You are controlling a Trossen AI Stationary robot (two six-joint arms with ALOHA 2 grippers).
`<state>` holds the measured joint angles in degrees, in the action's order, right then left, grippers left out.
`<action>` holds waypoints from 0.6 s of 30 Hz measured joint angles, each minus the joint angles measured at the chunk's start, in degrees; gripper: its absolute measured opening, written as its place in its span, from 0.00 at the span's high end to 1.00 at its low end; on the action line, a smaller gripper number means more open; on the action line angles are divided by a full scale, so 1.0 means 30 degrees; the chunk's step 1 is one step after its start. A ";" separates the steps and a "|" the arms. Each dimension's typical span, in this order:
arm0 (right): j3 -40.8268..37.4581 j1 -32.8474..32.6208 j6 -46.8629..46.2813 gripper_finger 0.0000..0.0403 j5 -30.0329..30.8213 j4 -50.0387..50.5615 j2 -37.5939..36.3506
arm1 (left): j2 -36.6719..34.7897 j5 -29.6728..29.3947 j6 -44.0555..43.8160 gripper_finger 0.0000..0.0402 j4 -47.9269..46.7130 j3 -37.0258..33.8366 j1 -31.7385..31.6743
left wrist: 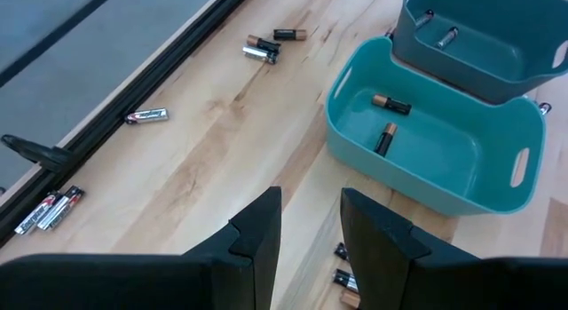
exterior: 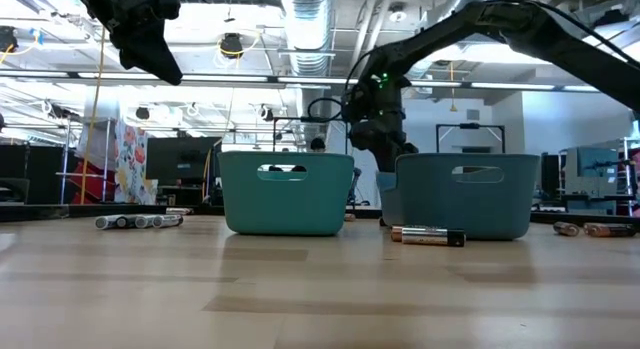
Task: Sort batteries
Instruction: Put the black battery into the green bin
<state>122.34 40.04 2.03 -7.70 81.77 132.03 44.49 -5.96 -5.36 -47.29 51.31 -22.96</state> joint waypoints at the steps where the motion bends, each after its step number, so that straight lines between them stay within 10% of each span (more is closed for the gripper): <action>1: 0.0000 -0.0021 0.0018 0.70 0.0000 -0.0030 0.0000 | 0.0000 0.0000 0.0043 0.72 0.0000 0.0000 0.0000; 18: 0.0000 -0.0910 -0.0172 0.71 -0.0042 -0.1687 0.0007 | 0.0036 -0.0370 0.0934 0.72 0.0000 0.0000 0.0000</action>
<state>122.34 37.31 1.52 -7.83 76.71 132.05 44.60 -7.06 -2.56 -47.29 51.31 -22.96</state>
